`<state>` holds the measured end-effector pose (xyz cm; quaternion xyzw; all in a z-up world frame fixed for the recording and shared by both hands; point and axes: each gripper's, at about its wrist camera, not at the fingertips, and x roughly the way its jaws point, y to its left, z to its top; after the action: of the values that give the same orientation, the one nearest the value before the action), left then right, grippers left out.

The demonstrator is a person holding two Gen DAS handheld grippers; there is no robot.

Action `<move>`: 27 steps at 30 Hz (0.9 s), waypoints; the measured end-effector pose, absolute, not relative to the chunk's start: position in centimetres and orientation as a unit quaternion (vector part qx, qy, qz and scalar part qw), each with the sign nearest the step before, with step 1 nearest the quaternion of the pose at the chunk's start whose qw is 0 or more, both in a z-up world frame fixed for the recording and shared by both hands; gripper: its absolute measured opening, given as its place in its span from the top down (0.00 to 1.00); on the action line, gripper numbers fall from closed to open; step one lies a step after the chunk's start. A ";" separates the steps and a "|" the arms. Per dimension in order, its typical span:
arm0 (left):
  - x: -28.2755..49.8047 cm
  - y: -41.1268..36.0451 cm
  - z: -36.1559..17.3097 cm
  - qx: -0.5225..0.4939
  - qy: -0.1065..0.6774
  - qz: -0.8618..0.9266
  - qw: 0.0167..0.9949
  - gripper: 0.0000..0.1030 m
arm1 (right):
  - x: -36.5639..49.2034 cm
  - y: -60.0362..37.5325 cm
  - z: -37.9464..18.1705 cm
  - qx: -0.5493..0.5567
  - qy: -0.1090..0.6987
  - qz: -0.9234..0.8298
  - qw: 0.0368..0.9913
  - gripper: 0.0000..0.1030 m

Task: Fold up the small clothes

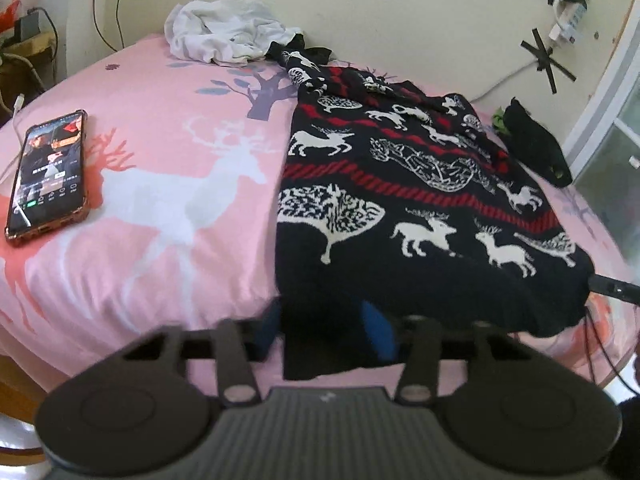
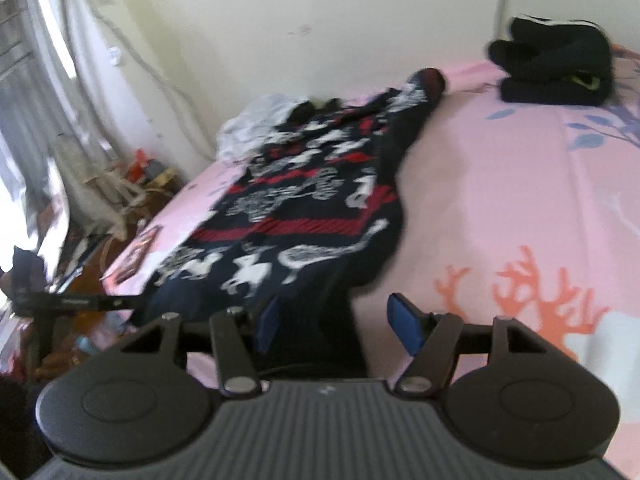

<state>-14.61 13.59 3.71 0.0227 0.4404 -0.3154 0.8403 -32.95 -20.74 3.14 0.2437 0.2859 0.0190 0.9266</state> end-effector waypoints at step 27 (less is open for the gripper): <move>-3.5 12.9 11.2 -0.158 0.412 -0.346 0.828 0.92 | -28.3 -29.7 6.6 0.368 0.155 0.049 0.915 1.00</move>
<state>-3.46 12.86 11.18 -0.1581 0.4119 -0.3455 0.8282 -28.28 -29.75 6.63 0.3681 0.1554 0.0487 0.9154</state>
